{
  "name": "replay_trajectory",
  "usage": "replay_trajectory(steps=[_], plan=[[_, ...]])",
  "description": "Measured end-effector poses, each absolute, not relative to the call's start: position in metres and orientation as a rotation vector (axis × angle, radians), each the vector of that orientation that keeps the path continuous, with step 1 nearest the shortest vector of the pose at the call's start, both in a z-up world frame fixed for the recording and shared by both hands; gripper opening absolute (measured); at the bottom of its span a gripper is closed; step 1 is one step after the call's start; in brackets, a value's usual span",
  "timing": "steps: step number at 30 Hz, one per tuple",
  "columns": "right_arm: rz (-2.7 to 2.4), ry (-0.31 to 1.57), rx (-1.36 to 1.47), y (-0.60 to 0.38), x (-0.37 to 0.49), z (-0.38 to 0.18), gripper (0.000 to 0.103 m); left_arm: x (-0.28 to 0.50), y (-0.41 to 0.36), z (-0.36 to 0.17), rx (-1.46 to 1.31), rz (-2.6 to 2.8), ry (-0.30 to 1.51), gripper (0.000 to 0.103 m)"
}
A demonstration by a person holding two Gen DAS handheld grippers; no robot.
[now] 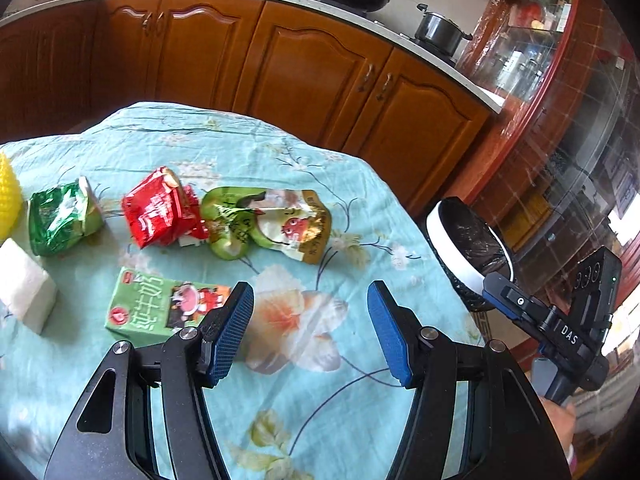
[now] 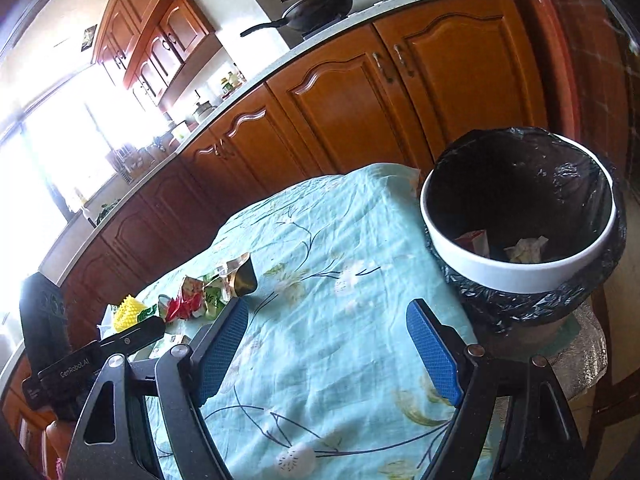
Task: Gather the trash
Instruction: 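Move both open grippers back over the trash on the table, then grasp the white foam block with the left gripper while the right grasps the green milk carton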
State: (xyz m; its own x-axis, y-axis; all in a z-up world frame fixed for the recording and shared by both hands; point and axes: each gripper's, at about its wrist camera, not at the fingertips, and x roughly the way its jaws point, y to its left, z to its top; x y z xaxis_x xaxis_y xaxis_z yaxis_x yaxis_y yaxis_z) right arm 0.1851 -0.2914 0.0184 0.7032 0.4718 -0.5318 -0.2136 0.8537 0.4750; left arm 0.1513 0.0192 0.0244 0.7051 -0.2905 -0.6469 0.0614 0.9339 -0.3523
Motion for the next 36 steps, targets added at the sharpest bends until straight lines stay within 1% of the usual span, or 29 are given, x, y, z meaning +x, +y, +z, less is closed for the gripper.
replay_trajectory(steps=[9,11,13,15,17,18,19,21,26,27,29,33,36], plan=[[0.459,0.720,0.347,-0.255,0.183,0.017,0.083,0.132,0.069,0.017,-0.357,-0.089,0.767,0.060],[0.483,0.727,0.333,-0.247,0.183,0.018,0.083,0.127,0.080,0.017,-0.371,-0.066,0.761,0.061],[0.512,0.731,0.310,-0.237,0.182,0.019,0.083,0.121,0.091,0.020,-0.379,-0.033,0.749,0.066],[0.547,0.736,0.279,-0.225,0.182,0.020,0.083,0.116,0.104,0.023,-0.385,0.002,0.736,0.067],[0.590,0.741,0.249,-0.213,0.182,0.022,0.083,0.113,0.118,0.024,-0.394,0.041,0.733,0.072],[0.618,0.744,0.231,-0.205,0.182,0.023,0.083,0.111,0.126,0.023,-0.401,0.069,0.734,0.076],[0.644,0.746,0.214,-0.198,0.183,0.024,0.083,0.109,0.134,0.022,-0.409,0.097,0.735,0.077],[0.698,0.747,0.160,-0.181,0.182,0.026,0.083,0.108,0.150,0.018,-0.428,0.145,0.748,0.078],[0.823,0.732,0.014,-0.137,0.181,0.030,0.083,0.119,0.181,0.002,-0.497,0.226,0.824,0.085],[0.846,0.726,-0.015,-0.128,0.182,0.031,0.083,0.124,0.184,-0.002,-0.493,0.237,0.840,0.085],[0.879,0.716,-0.077,-0.112,0.182,0.031,0.086,0.134,0.188,-0.008,-0.486,0.255,0.866,0.085],[0.956,0.713,-0.190,-0.081,0.183,0.026,0.087,0.155,0.194,-0.021,-0.472,0.293,0.909,0.085],[0.982,0.708,-0.274,-0.060,0.184,0.020,0.087,0.169,0.196,-0.025,-0.429,0.344,0.923,0.091]])
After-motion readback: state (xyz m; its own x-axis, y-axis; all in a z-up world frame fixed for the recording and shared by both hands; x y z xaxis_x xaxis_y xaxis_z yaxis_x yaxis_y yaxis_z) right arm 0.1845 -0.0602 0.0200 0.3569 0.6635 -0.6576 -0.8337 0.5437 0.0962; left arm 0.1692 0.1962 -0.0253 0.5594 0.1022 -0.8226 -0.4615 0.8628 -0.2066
